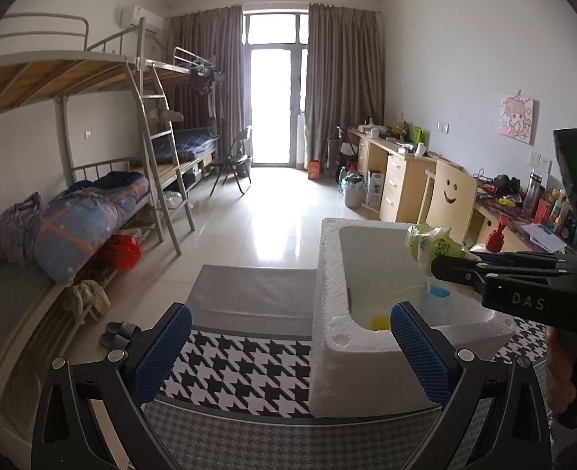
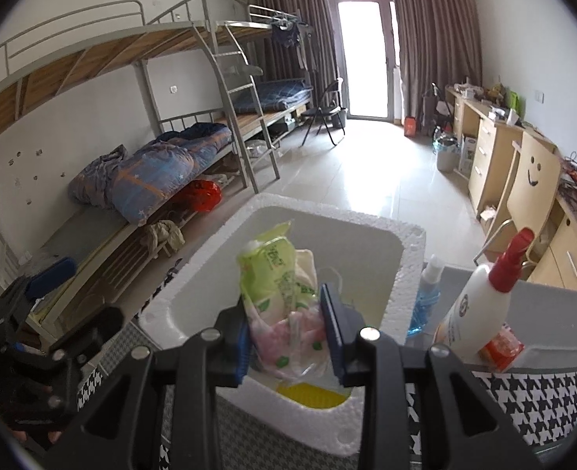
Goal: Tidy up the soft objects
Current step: 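Lower the tissue packet into the foam box and open the right tool, then withdraw both tools from the foam box back toward the table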
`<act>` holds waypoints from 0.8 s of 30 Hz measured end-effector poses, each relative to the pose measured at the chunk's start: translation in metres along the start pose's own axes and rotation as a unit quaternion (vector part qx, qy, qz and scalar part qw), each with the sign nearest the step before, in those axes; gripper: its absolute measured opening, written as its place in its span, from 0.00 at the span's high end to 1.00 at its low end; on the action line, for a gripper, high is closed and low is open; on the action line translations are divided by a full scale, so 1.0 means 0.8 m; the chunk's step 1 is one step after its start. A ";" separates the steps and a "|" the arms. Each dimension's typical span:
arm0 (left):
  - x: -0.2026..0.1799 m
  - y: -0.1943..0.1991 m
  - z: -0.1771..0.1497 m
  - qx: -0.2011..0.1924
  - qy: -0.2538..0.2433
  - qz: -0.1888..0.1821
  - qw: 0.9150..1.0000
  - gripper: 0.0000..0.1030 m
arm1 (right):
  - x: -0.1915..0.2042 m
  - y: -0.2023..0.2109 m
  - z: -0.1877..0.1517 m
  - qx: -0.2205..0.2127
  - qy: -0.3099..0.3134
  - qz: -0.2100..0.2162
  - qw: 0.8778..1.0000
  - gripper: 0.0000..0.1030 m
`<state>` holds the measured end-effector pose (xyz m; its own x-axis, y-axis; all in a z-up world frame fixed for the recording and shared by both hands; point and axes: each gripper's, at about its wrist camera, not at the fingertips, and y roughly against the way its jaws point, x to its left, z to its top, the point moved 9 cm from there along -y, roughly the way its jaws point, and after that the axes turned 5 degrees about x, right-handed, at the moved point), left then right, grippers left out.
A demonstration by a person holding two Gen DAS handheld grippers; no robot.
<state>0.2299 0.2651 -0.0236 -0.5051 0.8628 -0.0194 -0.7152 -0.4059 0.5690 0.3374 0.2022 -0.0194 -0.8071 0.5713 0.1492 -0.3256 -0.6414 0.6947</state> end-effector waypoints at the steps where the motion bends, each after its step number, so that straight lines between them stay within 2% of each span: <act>1: 0.001 0.000 -0.001 0.000 0.000 0.001 1.000 0.01 | 0.000 -0.001 0.000 0.002 -0.001 0.000 1.000 0.63; 3: 0.004 -0.002 -0.002 0.002 0.001 0.002 1.000 0.01 | 0.002 -0.006 -0.001 0.007 0.000 0.003 1.000 0.56; 5: 0.006 -0.003 -0.002 0.003 0.004 0.002 1.000 0.01 | 0.005 -0.012 -0.004 0.016 0.006 0.004 1.000 0.42; 7: 0.006 -0.003 -0.003 0.003 0.005 0.000 1.000 0.01 | 0.003 -0.011 -0.006 0.013 0.006 -0.004 1.000 0.38; 12: 0.004 0.002 -0.005 0.002 0.001 -0.005 1.000 0.01 | 0.004 0.002 -0.008 0.005 0.004 -0.006 1.000 0.37; 20: -0.005 0.024 -0.001 -0.011 -0.002 -0.013 1.000 0.01 | 0.005 0.040 -0.002 -0.025 0.008 -0.012 1.000 0.21; 24: -0.008 0.038 -0.002 -0.017 -0.003 -0.013 1.000 0.01 | 0.007 0.061 -0.007 -0.044 0.006 -0.017 0.999 0.16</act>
<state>0.2109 0.2469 -0.0075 -0.4834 0.8749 -0.0282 -0.7443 -0.3939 0.5393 0.3146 0.1715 0.0115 -0.8008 0.5875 0.1169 -0.3950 -0.6646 0.6343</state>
